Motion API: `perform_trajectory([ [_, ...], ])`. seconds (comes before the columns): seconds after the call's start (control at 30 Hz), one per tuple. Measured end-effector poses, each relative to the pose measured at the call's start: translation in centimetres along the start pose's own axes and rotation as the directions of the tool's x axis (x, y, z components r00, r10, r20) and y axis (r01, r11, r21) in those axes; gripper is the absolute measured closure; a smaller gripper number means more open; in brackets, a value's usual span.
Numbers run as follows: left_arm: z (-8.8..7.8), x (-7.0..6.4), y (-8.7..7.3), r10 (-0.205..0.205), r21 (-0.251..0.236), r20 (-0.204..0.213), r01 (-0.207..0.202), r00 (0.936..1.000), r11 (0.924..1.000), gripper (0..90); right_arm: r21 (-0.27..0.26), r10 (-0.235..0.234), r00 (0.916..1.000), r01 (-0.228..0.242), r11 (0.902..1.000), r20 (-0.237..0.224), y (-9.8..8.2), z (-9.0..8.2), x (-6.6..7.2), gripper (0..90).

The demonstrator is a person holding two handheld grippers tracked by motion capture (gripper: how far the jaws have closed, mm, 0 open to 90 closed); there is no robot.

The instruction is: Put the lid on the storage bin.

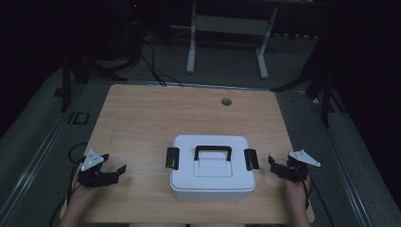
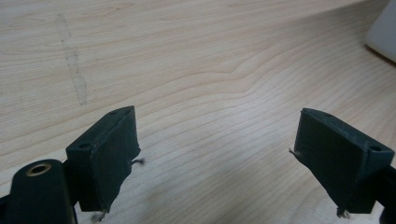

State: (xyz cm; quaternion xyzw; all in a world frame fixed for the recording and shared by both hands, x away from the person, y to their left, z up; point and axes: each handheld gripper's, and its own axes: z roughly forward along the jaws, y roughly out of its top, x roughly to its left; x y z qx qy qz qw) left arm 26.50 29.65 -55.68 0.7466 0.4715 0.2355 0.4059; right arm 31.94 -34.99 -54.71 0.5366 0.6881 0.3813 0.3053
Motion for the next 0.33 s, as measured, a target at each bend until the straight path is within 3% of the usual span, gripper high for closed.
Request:
perform_trajectory([
  [0.27, -0.17, -0.08, -0.13, -0.006, -0.015, -0.022, 0.005, 0.9997, 0.9999, 12.2, -0.007, 0.022, 0.9997, -0.021, 0.9997, 0.011, 0.1, -0.08, -0.24, 13.7],
  [0.33, -0.2, -0.1, -0.18, -0.004, -0.016, -0.012, 0.004, 0.9999, 0.9999, 12.2, -0.006, 0.021, 0.9997, -0.021, 0.9998, 0.011, 0.13, -0.07, -0.21, 13.7],
])
